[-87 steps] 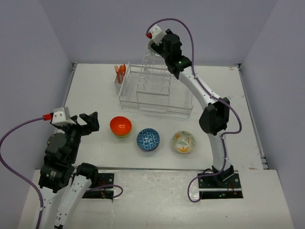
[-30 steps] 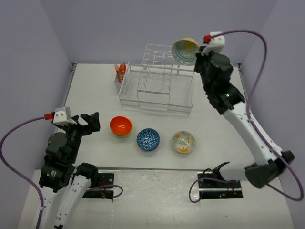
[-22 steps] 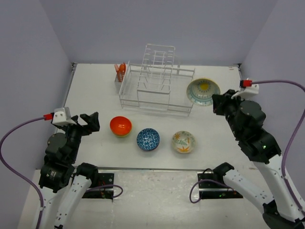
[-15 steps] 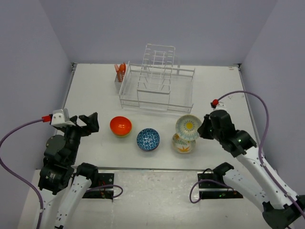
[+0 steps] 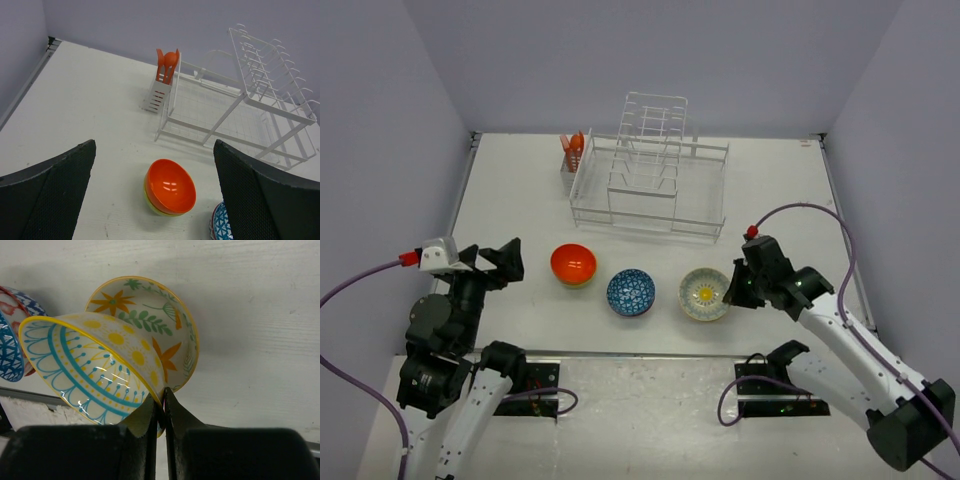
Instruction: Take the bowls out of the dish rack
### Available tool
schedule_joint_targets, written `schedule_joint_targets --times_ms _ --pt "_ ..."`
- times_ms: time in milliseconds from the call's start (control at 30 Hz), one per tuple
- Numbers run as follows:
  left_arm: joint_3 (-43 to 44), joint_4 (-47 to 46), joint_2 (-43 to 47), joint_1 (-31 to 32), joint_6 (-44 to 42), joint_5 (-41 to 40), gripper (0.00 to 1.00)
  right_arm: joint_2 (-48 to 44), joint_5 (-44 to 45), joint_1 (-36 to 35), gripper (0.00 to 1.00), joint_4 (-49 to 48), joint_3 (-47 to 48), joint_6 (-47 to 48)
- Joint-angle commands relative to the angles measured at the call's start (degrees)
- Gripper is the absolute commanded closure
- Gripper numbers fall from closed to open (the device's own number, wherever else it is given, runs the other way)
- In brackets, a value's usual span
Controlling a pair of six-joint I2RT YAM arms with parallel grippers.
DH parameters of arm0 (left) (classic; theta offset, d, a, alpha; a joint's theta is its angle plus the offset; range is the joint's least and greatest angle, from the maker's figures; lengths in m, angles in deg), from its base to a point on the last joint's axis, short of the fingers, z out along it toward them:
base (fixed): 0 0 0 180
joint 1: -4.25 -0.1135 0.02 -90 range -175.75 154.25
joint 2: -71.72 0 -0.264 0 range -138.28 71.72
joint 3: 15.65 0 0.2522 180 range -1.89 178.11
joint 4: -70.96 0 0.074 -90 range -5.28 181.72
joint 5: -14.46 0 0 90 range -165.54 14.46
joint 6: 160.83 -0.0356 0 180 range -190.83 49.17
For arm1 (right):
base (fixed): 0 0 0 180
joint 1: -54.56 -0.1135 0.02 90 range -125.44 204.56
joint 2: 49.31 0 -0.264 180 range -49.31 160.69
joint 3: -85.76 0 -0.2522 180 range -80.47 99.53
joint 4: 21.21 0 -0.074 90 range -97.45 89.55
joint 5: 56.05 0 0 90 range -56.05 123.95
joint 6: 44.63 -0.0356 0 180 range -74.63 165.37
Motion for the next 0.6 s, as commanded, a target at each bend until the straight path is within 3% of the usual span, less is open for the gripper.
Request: schedule_joint_targets --times_ms 0,400,533,567 --pt "0.0 -0.7 0.1 0.5 0.4 -1.2 0.0 2.5 -2.6 0.2 0.94 -3.6 0.6 -0.5" --pt "-0.1 -0.9 0.9 0.8 0.2 -0.7 0.0 7.8 -4.6 3.4 0.86 -4.1 0.8 0.9" --pt "-0.1 -1.0 1.0 0.8 0.1 -0.5 0.0 8.6 -4.2 3.5 0.61 -4.0 1.1 0.6" --pt "-0.1 -1.0 1.0 0.8 0.1 -0.5 0.0 8.4 -4.0 3.5 0.6 -3.8 1.2 0.3"
